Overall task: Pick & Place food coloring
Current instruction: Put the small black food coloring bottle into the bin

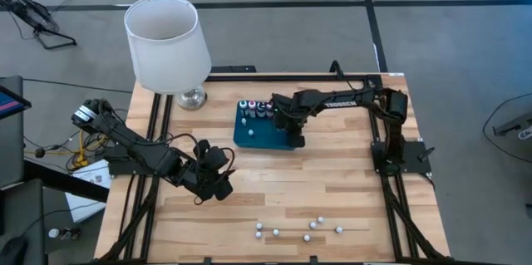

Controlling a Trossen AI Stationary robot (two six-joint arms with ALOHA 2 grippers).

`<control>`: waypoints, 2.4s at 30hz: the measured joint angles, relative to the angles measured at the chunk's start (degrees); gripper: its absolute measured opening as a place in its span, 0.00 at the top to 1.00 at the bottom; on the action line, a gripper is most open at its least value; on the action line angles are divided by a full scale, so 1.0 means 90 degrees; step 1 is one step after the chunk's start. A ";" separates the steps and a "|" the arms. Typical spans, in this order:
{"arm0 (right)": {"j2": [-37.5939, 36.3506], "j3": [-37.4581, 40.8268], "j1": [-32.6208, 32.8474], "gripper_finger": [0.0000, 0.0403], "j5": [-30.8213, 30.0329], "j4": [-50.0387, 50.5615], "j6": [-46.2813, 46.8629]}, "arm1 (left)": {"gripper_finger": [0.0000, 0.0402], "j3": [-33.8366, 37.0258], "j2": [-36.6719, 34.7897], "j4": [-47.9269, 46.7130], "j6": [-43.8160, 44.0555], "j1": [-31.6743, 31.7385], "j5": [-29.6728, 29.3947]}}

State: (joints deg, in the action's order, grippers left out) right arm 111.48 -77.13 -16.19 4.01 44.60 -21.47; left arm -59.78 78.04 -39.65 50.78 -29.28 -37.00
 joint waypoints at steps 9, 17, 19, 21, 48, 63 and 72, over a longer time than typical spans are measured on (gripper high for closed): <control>0.0005 0.0004 -0.0010 0.87 0.0123 -0.0010 -0.0103 | 0.55 -0.0001 0.0000 -0.0013 0.0002 0.0000 -0.0021; 0.0051 0.0033 -0.0010 0.74 0.0178 0.0040 -0.0014 | 0.55 -0.0001 0.0000 -0.0013 0.0057 0.0000 -0.0019; 0.0041 0.0030 -0.0010 0.72 0.0101 0.0038 0.0001 | 0.55 -0.0001 0.0000 -0.0011 0.0058 0.0000 -0.0019; 0.0041 0.0030 0.0003 0.70 -0.0086 0.0071 0.0047 | 0.55 -0.0001 0.0000 -0.0010 0.0061 0.0000 -0.0019; -0.1042 -0.2325 0.0669 0.75 0.0409 0.2974 -0.0115 | 0.55 -0.0001 0.0000 0.0079 -0.0021 -0.0002 -0.0045; -0.3065 -0.1781 0.2308 0.79 0.0555 0.3299 0.1870 | 0.55 -0.0001 0.0000 0.1776 -0.2199 0.0013 0.0004; -0.4502 0.0406 0.3793 0.79 -0.0035 0.1187 0.4016 | 0.55 -0.0001 0.0000 0.2288 -0.2919 0.0437 0.1258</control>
State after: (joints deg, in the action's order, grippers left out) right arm 70.96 -73.48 17.95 3.69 55.28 14.67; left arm -59.79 78.04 -19.06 24.52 -25.35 -25.68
